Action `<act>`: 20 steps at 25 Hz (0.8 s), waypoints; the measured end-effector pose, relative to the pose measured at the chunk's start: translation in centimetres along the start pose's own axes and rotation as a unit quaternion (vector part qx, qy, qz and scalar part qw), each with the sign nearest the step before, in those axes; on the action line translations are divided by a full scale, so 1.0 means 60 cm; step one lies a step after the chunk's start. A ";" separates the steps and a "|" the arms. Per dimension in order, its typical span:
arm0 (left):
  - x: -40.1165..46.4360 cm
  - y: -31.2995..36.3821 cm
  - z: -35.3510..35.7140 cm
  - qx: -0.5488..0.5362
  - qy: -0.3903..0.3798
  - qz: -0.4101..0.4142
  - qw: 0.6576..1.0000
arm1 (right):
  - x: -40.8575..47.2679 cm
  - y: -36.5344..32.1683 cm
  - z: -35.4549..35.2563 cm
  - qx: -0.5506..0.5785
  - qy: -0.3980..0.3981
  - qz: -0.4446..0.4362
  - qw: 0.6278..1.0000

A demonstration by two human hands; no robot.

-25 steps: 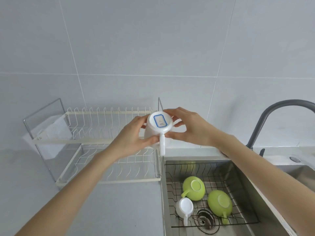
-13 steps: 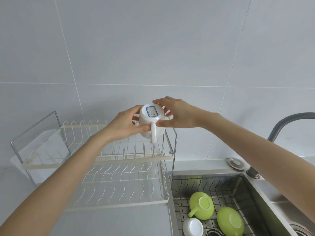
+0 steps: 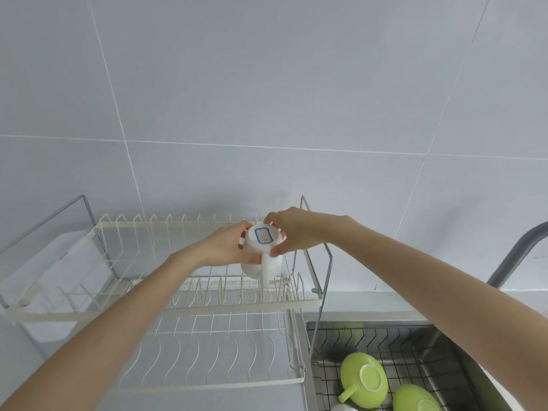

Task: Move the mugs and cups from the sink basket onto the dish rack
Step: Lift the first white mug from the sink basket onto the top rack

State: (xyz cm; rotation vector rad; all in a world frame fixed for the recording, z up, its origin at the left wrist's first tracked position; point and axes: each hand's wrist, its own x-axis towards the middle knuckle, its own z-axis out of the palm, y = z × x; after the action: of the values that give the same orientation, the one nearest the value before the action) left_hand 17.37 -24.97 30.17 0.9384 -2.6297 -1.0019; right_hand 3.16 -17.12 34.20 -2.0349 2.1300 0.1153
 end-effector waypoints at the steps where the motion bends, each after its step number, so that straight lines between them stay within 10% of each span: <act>1: 0.002 -0.003 0.005 0.009 -0.008 -0.006 1.000 | 0.003 -0.001 0.002 -0.011 -0.012 0.004 1.000; 20: -0.027 0.031 -0.015 0.153 -0.023 -0.022 0.988 | -0.054 -0.012 -0.019 -0.057 0.002 -0.002 0.998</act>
State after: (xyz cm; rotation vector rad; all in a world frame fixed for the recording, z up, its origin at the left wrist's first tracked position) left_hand 18.07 -23.41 32.16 1.0492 -2.8670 -0.6437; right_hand 3.88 -14.16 35.99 -2.1030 2.1688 0.2367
